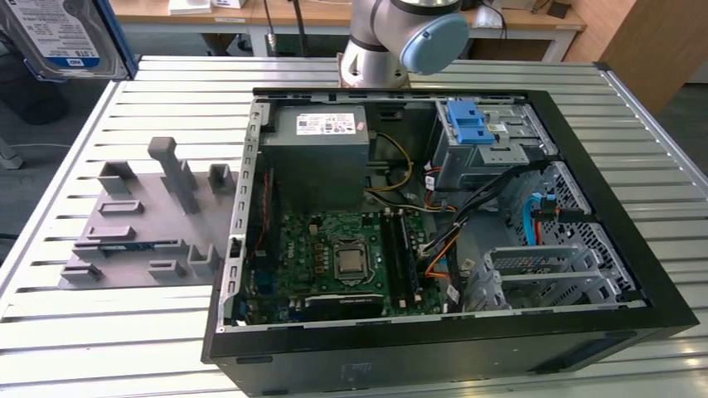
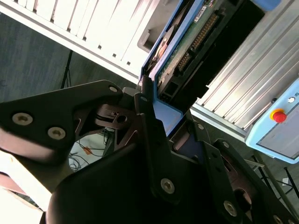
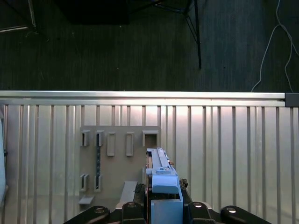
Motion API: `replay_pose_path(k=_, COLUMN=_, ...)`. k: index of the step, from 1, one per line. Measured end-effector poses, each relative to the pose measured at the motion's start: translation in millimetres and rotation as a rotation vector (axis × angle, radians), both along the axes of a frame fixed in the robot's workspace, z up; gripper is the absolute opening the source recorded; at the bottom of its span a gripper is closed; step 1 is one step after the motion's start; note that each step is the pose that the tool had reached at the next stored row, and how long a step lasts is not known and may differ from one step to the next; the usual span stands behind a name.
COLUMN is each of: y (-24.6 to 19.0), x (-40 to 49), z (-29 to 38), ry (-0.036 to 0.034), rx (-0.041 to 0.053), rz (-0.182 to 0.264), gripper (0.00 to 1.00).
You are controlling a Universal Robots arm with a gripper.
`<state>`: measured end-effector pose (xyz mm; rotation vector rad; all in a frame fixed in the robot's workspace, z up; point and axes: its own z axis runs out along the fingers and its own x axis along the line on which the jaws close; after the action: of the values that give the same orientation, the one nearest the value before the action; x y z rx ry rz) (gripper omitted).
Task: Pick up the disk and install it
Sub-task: 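Pick up the disk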
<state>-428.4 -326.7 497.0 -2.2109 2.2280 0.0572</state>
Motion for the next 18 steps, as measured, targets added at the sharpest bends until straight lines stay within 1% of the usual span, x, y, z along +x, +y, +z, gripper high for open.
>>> replay_pose_path(k=6, y=0.0, x=0.2, z=0.1, ry=0.0001, rx=-0.0001, rz=0.0, gripper=0.36)
replay_pose_path(k=8, y=0.0, x=0.2, z=1.2, ry=0.0001, rx=0.0, rz=0.0, gripper=0.36)
replay_pose_path(k=10, y=0.0, x=0.2, z=4.7, ry=0.0002, rx=-0.0001, rz=0.0, gripper=0.36)
replay_pose_path(k=11, y=0.0, x=0.2, z=9.3, ry=0.0, rx=0.0, rz=0.0, gripper=0.36)
replay_pose_path(k=14, y=0.0, x=0.2, z=16.2, ry=0.0002, rx=-0.0001, rz=0.0, gripper=0.36)
replay_pose_path(k=18, y=0.0, x=0.2, z=23.4, ry=0.0, rx=-0.0001, rz=0.0, gripper=0.36)
